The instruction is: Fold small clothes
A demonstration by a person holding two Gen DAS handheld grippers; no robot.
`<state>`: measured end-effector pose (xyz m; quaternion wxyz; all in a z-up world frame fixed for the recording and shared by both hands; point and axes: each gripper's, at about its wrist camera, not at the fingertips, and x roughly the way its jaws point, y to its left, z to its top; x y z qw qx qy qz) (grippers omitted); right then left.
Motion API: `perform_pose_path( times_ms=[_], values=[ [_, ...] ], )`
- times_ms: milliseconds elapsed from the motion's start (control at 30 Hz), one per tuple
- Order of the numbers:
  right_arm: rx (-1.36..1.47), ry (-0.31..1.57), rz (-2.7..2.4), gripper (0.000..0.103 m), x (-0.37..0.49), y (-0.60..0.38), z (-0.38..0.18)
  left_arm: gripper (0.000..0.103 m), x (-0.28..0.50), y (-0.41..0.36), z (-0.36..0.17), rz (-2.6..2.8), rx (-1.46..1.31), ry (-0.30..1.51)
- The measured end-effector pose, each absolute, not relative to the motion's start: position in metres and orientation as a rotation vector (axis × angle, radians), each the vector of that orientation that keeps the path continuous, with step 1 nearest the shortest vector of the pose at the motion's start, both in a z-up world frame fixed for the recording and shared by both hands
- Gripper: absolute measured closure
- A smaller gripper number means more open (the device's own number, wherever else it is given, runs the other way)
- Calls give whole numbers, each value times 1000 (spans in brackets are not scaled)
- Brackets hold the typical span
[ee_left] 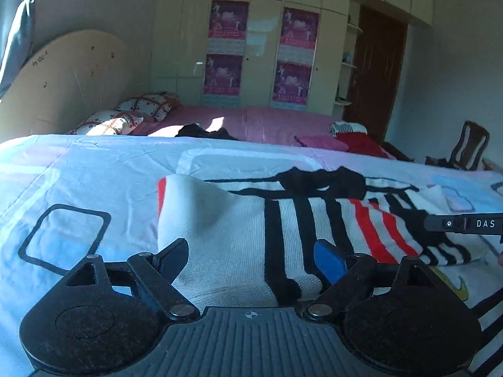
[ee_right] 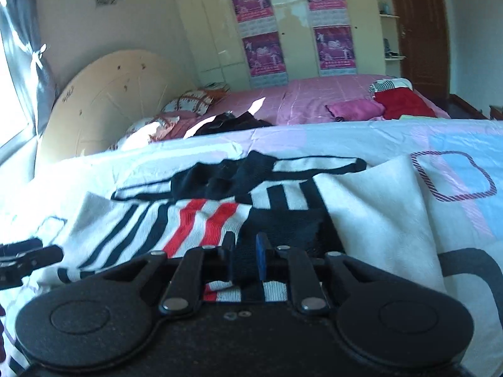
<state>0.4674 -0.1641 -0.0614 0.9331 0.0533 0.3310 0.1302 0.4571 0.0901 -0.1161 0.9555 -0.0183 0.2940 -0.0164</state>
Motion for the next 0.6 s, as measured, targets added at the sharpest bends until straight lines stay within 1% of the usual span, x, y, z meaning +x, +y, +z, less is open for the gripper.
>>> perform_pose_path(
  times_ms=[67, 133, 200, 267, 333, 433, 467, 533, 600],
  values=[
    [30, 750, 205, 93, 475, -160, -80, 16, 472, 82, -143, -4, 21, 705],
    [51, 745, 208, 93, 474, -164, -76, 16, 468, 82, -139, 0, 25, 679],
    [46, 699, 204, 85, 470, -164, -64, 16, 465, 88, -121, -21, -31, 615],
    [58, 655, 223, 85, 474, -165, -56, 16, 477, 90, -104, -47, -15, 555],
    [64, 654, 243, 85, 489, -161, -55, 16, 501, 91, -99, -69, 3, 543],
    [39, 666, 308, 85, 507, -145, -61, 16, 541, 105, -109, -75, -31, 597],
    [20, 686, 335, 88, 513, -140, -66, 16, 555, 110, -117, -68, -30, 619],
    [-44, 724, 317, 89, 525, -134, -80, 16, 573, 123, -134, -31, -37, 684],
    [-16, 712, 323, 92, 529, -141, -83, 16, 578, 139, -140, -43, -134, 699]
  ],
)
